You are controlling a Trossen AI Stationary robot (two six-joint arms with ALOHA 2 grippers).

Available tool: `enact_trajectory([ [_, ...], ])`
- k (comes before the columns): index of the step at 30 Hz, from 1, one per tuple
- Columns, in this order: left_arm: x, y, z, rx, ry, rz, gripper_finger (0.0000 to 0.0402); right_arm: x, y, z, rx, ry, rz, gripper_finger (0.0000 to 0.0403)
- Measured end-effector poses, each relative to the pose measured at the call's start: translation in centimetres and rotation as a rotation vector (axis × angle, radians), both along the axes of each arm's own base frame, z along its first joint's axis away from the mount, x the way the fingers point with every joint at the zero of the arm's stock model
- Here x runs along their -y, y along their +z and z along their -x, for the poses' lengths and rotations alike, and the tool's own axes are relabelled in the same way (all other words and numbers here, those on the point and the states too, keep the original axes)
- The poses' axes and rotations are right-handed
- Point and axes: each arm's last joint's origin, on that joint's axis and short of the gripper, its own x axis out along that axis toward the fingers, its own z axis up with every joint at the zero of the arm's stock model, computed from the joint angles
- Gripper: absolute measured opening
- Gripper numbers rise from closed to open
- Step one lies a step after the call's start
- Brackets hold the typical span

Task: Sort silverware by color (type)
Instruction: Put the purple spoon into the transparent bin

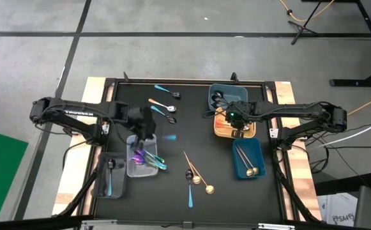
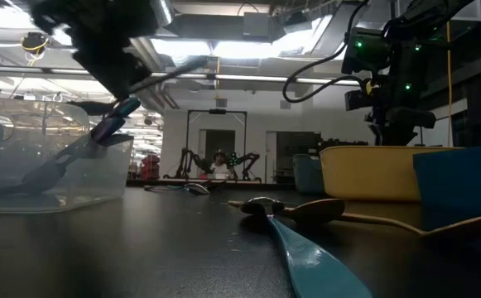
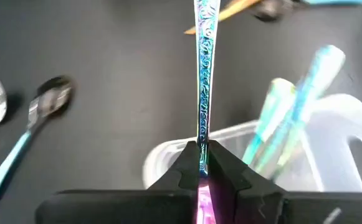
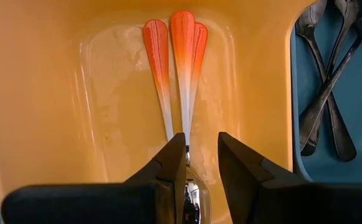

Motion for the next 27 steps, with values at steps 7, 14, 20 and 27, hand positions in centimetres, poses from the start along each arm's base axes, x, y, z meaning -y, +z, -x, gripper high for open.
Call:
enact_trajectory([
  [7,3.4,-0.1,0.0,0.003,-0.2,-0.028,0.0008,0.0,0.0,0.0,0.0,0.0,0.0,0.0083],
  [14,5.7,-0.4,0.9,-0.05,-0.306,-0.055,0.0009,0.0,0.0,0.0,0.0,0.0,0.0,0.0083],
  [20,6.4,-0.7,1.7,-0.117,-0.313,-0.167,0.0009,0.0,0.0,0.0,0.0,0.0,0.0,0.0083],
  [27,6.5,-1.1,1.4,-0.122,-0.42,-0.236,0.0009,0.0,0.0,0.0,0.0,0.0,0.0,0.0083],
])
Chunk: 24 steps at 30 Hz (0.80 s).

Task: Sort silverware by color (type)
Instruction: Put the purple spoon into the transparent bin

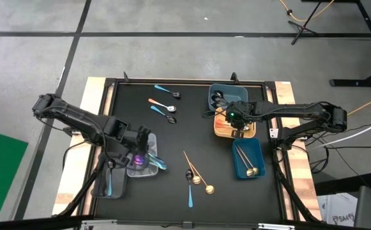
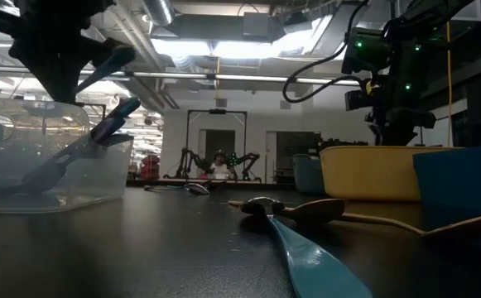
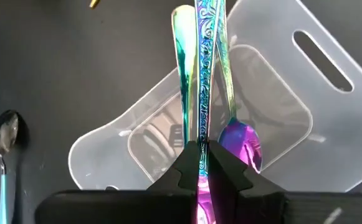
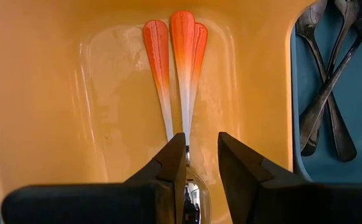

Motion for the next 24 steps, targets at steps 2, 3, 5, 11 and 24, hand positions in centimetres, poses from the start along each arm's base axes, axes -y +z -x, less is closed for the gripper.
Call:
enact_trajectory([
  [2,0.1,-0.4,-0.3,-0.018,-0.015,-0.01,0.0009,0.0,0.0,0.0,0.0,0.0,0.0,0.0083],
  [3,0.1,-0.7,-0.4,-0.031,-0.028,-0.016,0.0009,0.0,0.0,0.0,0.0,0.0,0.0,0.0083],
  [5,0.3,-1.2,-0.8,-0.061,-0.067,-0.015,0.0009,0.0,0.0,0.0,0.0,0.0,0.0,0.0083],
  [11,0.6,-2.9,-1.7,-0.145,-0.099,-0.018,0.0009,0.0,0.0,0.0,0.0,0.0,0.0,0.0083],
  [24,0.6,-3.9,-2.3,-0.178,-0.072,-0.052,0.0037,0.0,0.0,0.0,0.004,0.0,0.001,0.0083],
])
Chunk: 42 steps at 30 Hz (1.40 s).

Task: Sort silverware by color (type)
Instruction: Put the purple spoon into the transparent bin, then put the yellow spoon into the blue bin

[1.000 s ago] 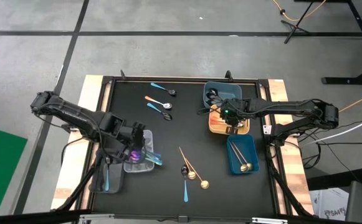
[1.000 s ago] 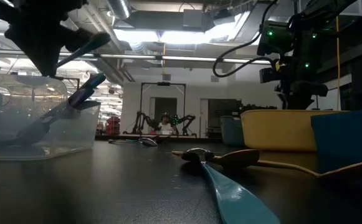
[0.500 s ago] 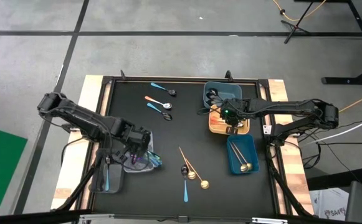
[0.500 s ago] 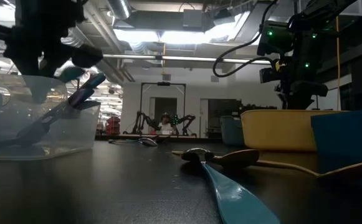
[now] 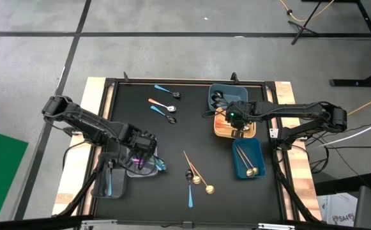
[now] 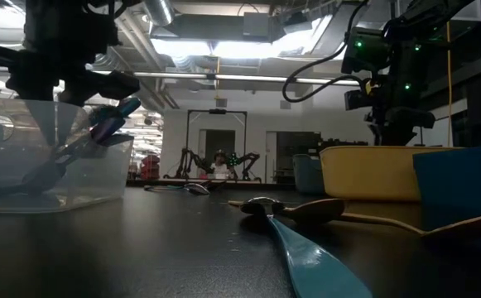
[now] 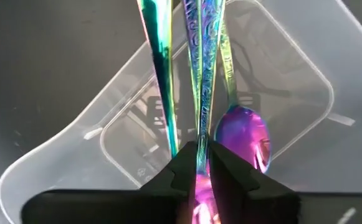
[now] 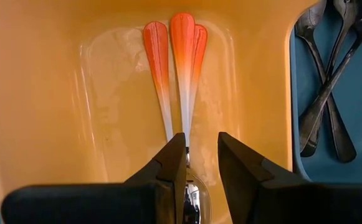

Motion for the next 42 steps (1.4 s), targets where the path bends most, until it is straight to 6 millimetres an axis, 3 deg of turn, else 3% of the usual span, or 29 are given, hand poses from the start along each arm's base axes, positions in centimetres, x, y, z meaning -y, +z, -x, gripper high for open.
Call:
enact_trajectory([
  [11,-0.1,0.0,0.0,0.006,0.188,-0.009,0.0066,0.1,0.1,-0.3,0.032,0.0,0.009,0.0083],
  [26,-0.1,0.1,0.0,0.012,0.183,-0.007,0.0046,0.1,0.3,-0.3,0.029,0.0,0.008,0.0083],
  [33,-0.1,1.0,-0.1,0.038,0.183,0.0,0.0041,0.2,2.3,-0.6,0.003,0.001,0.001,0.0083],
  [42,0.4,4.9,-2.0,0.173,0.204,0.054,0.0041,0.3,5.8,-2.0,0.126,-0.029,-0.052,0.0083],
])
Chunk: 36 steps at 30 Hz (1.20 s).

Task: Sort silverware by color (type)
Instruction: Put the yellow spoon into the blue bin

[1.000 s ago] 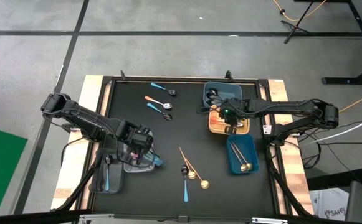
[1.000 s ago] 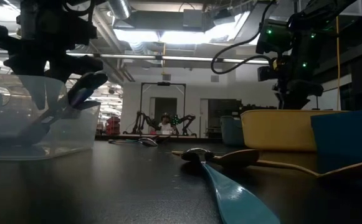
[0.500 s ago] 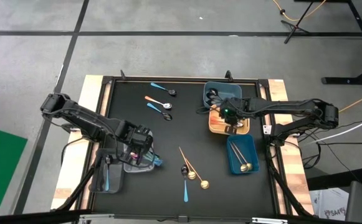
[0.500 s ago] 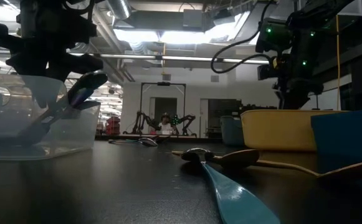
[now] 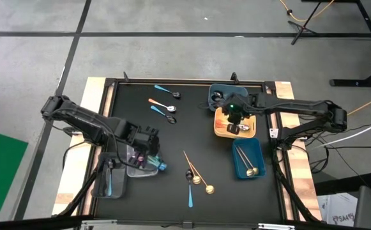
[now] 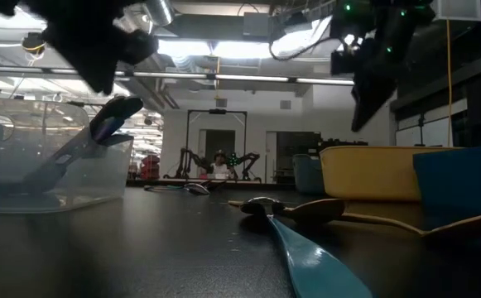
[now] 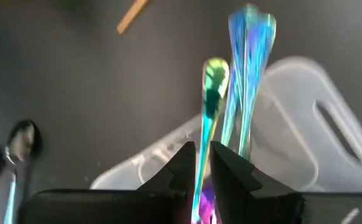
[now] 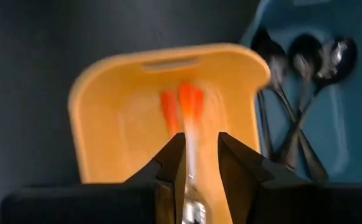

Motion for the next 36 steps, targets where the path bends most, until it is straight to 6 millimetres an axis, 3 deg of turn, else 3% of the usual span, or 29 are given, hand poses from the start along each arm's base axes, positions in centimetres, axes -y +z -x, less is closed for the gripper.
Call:
enact_trajectory([
  [10,0.7,2.4,-2.6,0.297,0.097,0.134,0.0041,-3.4,1.8,-1.8,0.145,0.034,-0.1,0.0083],
  [17,0.9,3.6,-3.8,0.472,0.114,0.159,0.0041,-7.0,2.1,-2.5,0.219,0.011,-0.224,0.0083],
  [24,0.7,3.7,-3.9,0.504,0.154,0.11,0.0041,-11.7,2.4,-2.9,0.282,0.055,-0.347,0.0083],
  [36,0.7,3.7,-3.9,0.504,0.154,0.109,0.0041,-19.8,-0.5,-4.4,0.323,0.202,-0.349,0.0083],
])
